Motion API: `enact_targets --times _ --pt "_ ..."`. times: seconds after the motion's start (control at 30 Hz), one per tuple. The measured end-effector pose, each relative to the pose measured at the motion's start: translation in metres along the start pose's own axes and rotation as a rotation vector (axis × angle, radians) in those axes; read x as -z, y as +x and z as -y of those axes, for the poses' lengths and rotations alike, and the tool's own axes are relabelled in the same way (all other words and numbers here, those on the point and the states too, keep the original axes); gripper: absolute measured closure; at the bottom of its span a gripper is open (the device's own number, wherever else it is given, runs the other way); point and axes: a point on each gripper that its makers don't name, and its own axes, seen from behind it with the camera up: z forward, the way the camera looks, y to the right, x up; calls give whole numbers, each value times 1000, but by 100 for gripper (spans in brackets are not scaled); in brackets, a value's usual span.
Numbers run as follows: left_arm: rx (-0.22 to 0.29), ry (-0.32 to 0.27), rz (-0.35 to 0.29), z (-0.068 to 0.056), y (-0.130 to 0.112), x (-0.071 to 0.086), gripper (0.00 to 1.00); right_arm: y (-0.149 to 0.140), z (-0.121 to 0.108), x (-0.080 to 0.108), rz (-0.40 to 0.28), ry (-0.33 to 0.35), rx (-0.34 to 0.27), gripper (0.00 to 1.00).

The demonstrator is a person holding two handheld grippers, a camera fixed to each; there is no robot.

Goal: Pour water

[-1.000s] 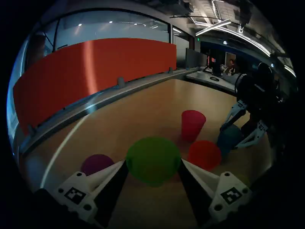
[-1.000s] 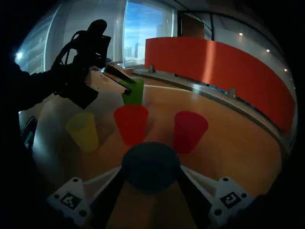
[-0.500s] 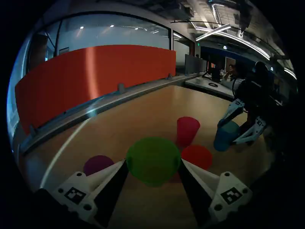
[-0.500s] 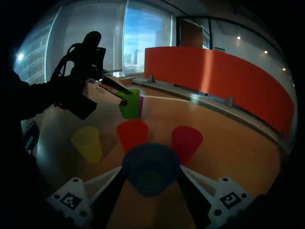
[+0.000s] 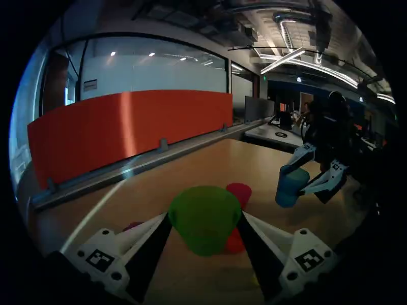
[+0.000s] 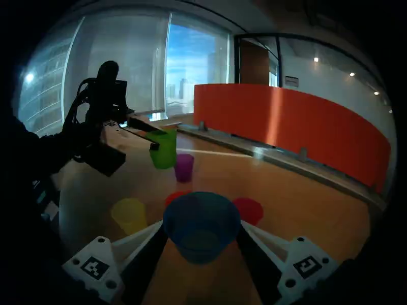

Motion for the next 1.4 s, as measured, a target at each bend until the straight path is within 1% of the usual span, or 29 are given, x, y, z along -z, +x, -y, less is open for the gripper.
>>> enact_targets --times 0.2,0.47,0.6,0.8,1.17,1.4 --pt "6 3 -48 -9 15 17 12 20 6 7 -37 4 8 11" --pt "-3 5 -104 -21 31 35 12 42 13 15 -76 6 30 11" --pt "-3 1 -122 -28 37 42 12 51 16 17 -94 9 38 11" --pt "-8 3 -137 -35 41 53 12 64 21 19 -132 18 50 11" --pt "-12 2 -157 -42 47 66 12 89 22 20 -215 11 60 10" --pt "-14 1 -170 -46 47 71 12 103 23 20 -260 19 47 10"
